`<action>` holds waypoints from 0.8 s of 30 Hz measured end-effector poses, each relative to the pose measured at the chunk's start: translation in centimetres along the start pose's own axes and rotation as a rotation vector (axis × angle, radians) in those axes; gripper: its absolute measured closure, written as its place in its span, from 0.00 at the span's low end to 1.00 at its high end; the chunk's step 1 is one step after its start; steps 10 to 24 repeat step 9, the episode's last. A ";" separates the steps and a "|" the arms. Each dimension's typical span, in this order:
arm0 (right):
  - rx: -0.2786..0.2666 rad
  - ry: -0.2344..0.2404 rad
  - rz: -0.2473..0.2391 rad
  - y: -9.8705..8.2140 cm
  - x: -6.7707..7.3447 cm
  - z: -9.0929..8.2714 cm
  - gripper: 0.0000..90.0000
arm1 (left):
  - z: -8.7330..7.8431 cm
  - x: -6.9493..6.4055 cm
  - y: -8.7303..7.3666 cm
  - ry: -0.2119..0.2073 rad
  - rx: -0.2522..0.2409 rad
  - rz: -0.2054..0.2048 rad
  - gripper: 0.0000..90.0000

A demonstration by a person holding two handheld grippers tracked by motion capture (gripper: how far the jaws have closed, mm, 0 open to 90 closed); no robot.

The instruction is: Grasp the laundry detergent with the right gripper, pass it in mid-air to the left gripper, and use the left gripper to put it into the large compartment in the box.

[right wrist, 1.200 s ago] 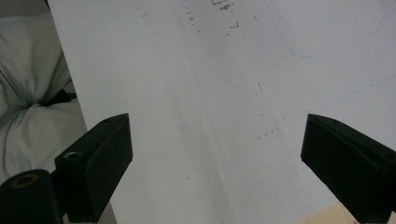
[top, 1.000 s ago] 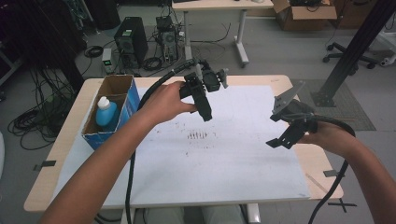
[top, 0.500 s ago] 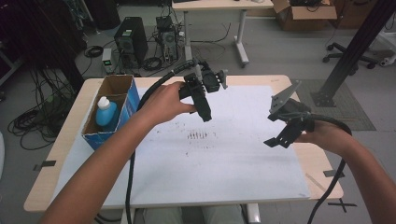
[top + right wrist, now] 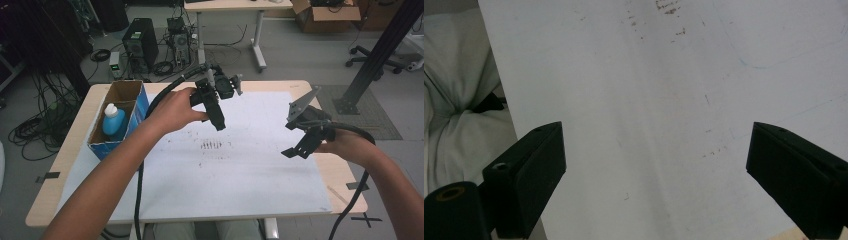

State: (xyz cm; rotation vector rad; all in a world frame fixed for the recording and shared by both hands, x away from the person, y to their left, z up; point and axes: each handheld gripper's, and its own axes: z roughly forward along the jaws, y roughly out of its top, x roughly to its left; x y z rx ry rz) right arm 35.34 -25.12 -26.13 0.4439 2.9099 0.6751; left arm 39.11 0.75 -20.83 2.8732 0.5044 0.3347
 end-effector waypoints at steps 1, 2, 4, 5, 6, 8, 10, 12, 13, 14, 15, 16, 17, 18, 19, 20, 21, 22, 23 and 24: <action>0.000 0.000 -0.003 0.0 0.0 0.0 0.10 | 0.0 0.0 0.0 0.001 0.000 0.000 0.10; -0.001 0.000 -0.003 0.0 0.0 0.0 0.10 | 0.0 0.0 0.0 0.000 -0.001 0.001 0.10; -0.001 0.001 0.000 0.0 0.0 0.0 0.10 | 0.0 0.0 0.0 0.001 -0.003 0.001 0.10; -0.001 -0.001 0.000 0.0 0.0 0.0 0.10 | 0.0 0.0 0.0 0.000 -0.002 0.002 0.10; -0.002 -0.001 0.000 -0.1 0.0 0.0 0.10 | 0.0 0.0 0.0 -0.001 -0.002 0.001 0.10; -0.005 -0.004 0.000 -0.1 0.0 -0.1 0.10 | 0.0 0.1 0.1 -0.001 0.000 0.001 0.10; -0.007 -0.004 0.001 -0.1 0.0 -0.1 0.10 | 0.0 0.1 0.1 -0.001 -0.002 0.000 0.10; -0.007 -0.004 0.001 -0.1 0.0 -0.1 0.10 | 0.0 0.1 0.1 -0.001 -0.002 0.000 0.10; -0.007 -0.004 0.001 -0.1 0.0 -0.1 0.10 | 0.0 0.1 0.1 -0.001 -0.002 0.000 0.10; -0.007 -0.004 0.001 -0.1 0.0 -0.1 0.10 | 0.0 0.1 0.1 -0.001 -0.002 0.000 0.10; -0.007 -0.004 0.001 -0.1 0.0 -0.1 0.10 | 0.0 0.1 0.1 -0.001 -0.002 0.000 0.10; -0.007 -0.004 0.001 -0.1 0.0 -0.1 0.10 | 0.0 0.1 0.1 -0.001 -0.002 0.000 0.10; -0.007 -0.004 0.001 -0.1 0.0 -0.1 0.10 | 0.0 0.1 0.1 -0.001 -0.002 0.000 0.10; -0.007 -0.004 0.001 -0.1 0.0 -0.1 0.10 | 0.0 0.1 0.1 -0.001 -0.002 0.000 0.10; -0.007 -0.004 0.001 -0.1 0.0 -0.1 0.10 | 0.0 0.1 0.1 -0.001 -0.002 0.000 0.10; -0.007 -0.004 0.001 -0.1 0.0 -0.1 0.10 | 0.0 0.1 0.1 -0.001 -0.002 0.000 0.10; -0.007 -0.004 0.001 -0.1 0.0 -0.1 0.10 | 0.0 0.1 0.1 -0.001 -0.002 0.000 0.10; -0.007 -0.004 0.001 -0.1 0.0 -0.1 0.10 | 0.0 0.1 0.1 -0.001 -0.002 0.000 0.10; -0.007 -0.004 0.001 -0.1 0.0 -0.1 0.10 | 0.0 0.1 0.1 -0.001 -0.002 0.000 0.10; -0.007 -0.004 0.001 -0.1 0.0 -0.1 0.10 | 0.0 0.1 0.1 -0.001 -0.002 0.000 0.10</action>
